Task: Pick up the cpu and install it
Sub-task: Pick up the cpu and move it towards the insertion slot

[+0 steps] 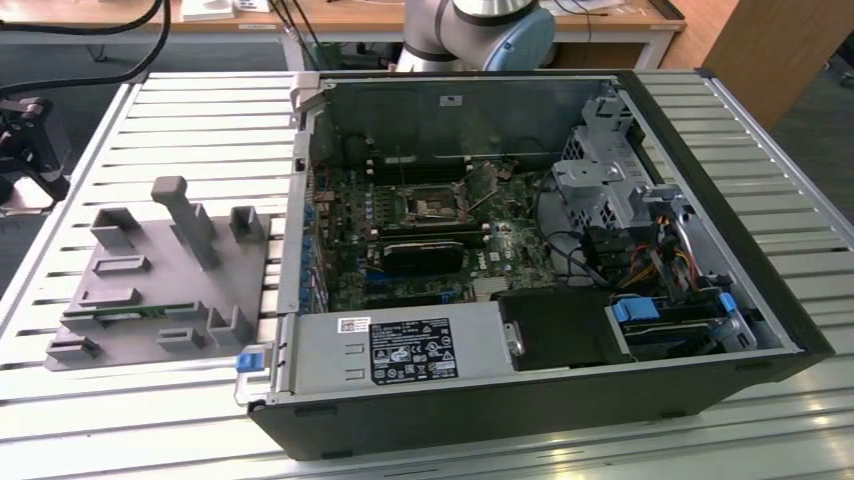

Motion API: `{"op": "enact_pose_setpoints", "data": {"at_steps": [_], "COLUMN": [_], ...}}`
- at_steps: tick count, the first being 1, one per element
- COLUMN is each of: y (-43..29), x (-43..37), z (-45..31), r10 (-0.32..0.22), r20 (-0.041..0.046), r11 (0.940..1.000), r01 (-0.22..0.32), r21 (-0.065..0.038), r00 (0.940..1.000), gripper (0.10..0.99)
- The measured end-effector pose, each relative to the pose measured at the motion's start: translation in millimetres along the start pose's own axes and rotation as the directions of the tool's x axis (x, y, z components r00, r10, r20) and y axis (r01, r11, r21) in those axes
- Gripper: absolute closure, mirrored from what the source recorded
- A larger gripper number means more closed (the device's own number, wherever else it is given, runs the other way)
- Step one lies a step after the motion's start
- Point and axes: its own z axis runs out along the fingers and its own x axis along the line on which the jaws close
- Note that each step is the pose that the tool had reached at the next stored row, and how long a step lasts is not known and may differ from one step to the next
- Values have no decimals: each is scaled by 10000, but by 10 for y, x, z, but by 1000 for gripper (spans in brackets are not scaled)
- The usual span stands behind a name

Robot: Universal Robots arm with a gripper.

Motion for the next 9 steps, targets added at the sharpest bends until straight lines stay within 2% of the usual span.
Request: {"op": "enact_pose_setpoints", "data": {"at_steps": [9], "y": [10], "x": [-1], "z": [-83], "r10": [0], "r20": [-1], "r11": [10000], "r01": [0], "r21": [0], "r00": [10000], "gripper": [557]}}
